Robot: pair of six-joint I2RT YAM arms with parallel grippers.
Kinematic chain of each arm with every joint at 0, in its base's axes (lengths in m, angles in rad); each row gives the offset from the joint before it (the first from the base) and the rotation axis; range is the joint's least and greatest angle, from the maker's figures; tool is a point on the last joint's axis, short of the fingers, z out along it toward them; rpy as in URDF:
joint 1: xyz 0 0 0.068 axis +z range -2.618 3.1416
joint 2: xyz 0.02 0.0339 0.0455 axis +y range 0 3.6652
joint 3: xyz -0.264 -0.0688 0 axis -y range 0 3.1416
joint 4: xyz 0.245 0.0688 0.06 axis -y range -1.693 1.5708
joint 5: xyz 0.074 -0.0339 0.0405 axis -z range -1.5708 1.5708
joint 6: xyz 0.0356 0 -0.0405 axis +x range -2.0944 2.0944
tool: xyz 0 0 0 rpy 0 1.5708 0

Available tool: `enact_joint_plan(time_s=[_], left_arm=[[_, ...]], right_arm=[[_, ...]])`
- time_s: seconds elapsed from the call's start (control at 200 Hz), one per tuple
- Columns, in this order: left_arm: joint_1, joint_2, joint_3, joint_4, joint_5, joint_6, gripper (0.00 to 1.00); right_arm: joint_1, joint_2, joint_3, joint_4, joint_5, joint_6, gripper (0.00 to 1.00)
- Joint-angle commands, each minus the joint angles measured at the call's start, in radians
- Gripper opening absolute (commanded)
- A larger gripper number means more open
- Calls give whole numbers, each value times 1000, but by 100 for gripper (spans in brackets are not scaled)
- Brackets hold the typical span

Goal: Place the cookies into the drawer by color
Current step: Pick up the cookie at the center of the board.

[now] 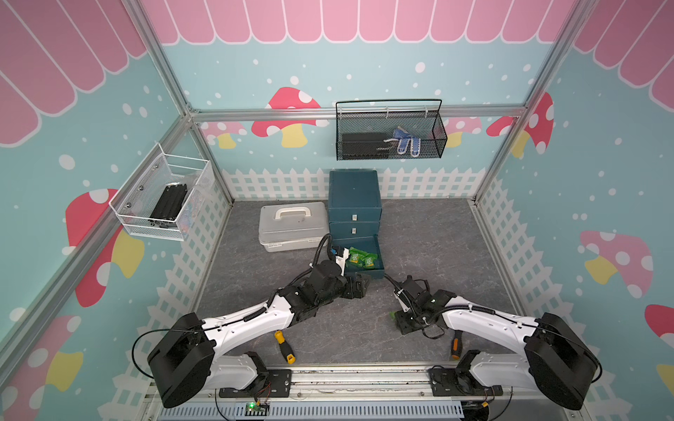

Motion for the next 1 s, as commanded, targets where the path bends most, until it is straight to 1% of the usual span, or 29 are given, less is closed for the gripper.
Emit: enact_joint_plan(time_s=[0.0,0.165,0.23,0.255,0.345,0.415,0.46,0.6,0.71,0.826,0.991], left_arm=[[-3,2,-20,36,-22,-2,95],[13,5,-26,53,-32,-1,95],[28,11,-30,70,-10,-5,95],[34,8,-39,82,-5,-8,94],[36,-42,-99,155,-62,-16,93],[48,-69,-93,114,-68,-1,94],[64,-78,-88,106,-40,6,94],[152,-85,-113,175,121,-10,94],[201,-88,-130,211,176,-23,95],[223,-75,-121,206,185,-15,95],[273,-32,-118,264,266,-35,95]], right_arm=[[6,26,19,9,8,7,47],[6,27,34,3,10,8,37],[5,27,41,-6,14,9,35],[6,25,43,-10,14,11,34],[5,3,49,-27,21,16,32],[5,-30,61,-50,35,24,32],[5,-51,76,-66,43,27,31],[5,-95,153,-83,53,34,32],[0,-95,233,-66,80,34,32],[-11,-22,370,-52,100,15,32],[-45,191,608,-53,64,-42,32]])
